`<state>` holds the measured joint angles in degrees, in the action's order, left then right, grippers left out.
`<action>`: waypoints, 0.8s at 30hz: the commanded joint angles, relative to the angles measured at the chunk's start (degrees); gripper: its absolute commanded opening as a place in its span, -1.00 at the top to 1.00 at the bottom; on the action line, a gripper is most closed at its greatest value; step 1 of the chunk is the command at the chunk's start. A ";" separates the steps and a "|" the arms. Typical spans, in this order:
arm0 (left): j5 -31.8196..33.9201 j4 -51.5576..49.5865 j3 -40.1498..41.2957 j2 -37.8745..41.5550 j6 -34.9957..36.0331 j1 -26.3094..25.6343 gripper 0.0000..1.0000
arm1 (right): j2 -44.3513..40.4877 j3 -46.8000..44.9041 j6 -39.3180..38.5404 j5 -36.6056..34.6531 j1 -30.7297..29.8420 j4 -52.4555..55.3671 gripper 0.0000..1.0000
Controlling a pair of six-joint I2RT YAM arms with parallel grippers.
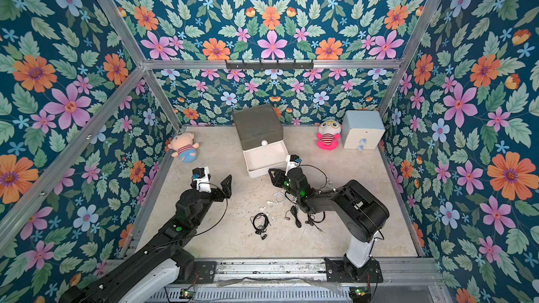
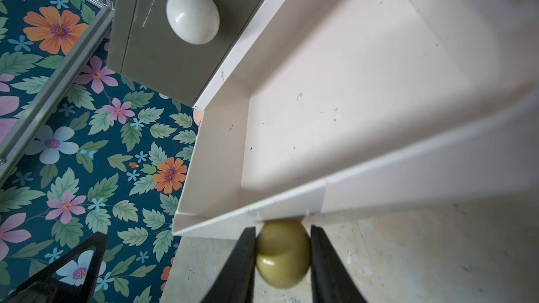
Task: Place the wired earphones into the drawer by color
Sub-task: Open the drawer in the storage box.
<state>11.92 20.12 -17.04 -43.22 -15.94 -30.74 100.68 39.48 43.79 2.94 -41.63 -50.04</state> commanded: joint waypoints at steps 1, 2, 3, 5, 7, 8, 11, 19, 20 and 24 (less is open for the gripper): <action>0.22 1.41 -0.10 -0.02 0.59 0.02 -0.98 | -0.70 -0.46 -0.20 -0.82 -0.25 2.45 0.39; 0.21 1.41 -0.10 0.04 0.65 0.06 -0.98 | -0.76 -0.67 -0.16 -0.92 -0.37 2.46 0.39; 0.23 1.41 -0.10 0.09 0.65 0.07 -0.98 | -1.00 -0.83 -0.20 -1.00 -0.55 2.45 0.39; 0.28 1.39 -0.10 0.07 0.65 0.07 -0.98 | -1.10 -0.99 -0.20 -1.33 -0.69 2.42 0.39; 0.29 1.33 -0.10 0.07 0.65 0.07 -0.99 | -1.10 -0.99 -0.19 -1.36 -0.70 2.58 0.36; 0.29 1.33 -0.10 0.11 0.68 0.03 -0.98 | -1.10 -0.91 -0.13 -1.36 -0.66 2.70 0.22; 0.39 1.41 -0.01 -0.01 0.73 0.07 -0.98 | -1.61 -0.55 -0.51 -1.84 -0.69 3.94 0.00; -0.05 2.19 0.07 -1.27 0.68 0.07 -0.98 | -8.51 -2.57 -3.59 -3.90 -0.66 10.12 -0.28; -0.25 2.50 0.12 -1.76 0.68 0.05 -0.99 | -9.85 -3.10 -4.29 -4.35 -0.69 11.44 -0.28; -2.44 3.72 -0.25 -4.48 1.15 0.07 -0.98 | -16.13 -6.20 -6.82 -6.63 -0.71 16.66 -0.29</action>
<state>11.70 21.34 -17.04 -46.41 -15.90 -30.74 87.61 34.85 40.05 -0.97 -42.28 -38.33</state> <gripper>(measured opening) 0.992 0.646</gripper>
